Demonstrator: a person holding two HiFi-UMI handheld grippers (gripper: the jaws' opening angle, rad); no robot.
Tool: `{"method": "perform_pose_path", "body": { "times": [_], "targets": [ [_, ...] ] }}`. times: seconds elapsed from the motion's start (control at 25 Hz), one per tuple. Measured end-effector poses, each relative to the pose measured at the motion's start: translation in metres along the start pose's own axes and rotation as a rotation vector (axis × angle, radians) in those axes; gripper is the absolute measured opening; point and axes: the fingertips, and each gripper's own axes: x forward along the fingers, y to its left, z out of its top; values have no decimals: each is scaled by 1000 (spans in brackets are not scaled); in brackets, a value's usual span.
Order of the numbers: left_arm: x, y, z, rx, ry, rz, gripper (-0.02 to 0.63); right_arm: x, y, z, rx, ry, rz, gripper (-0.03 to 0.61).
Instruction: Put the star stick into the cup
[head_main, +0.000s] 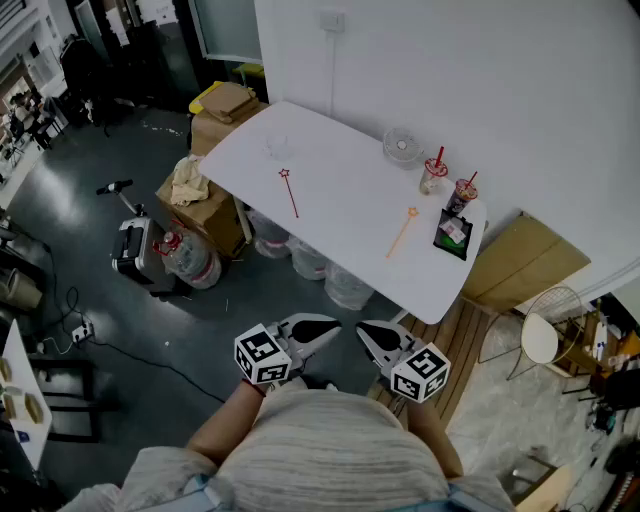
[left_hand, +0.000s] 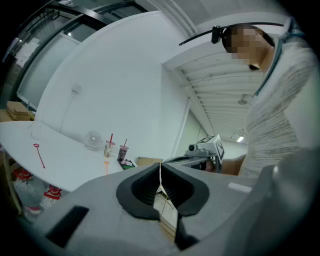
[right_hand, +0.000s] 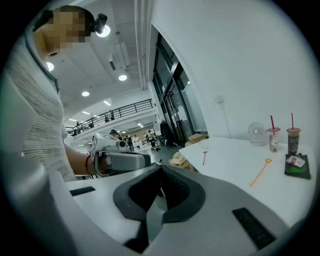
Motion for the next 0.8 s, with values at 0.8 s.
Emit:
{"method": "perform_pose_path", "body": {
  "times": [0.8],
  "targets": [
    [-4,10,2,-15,-4,16,18,11,-2,0,28,2,41,9]
  ]
}}
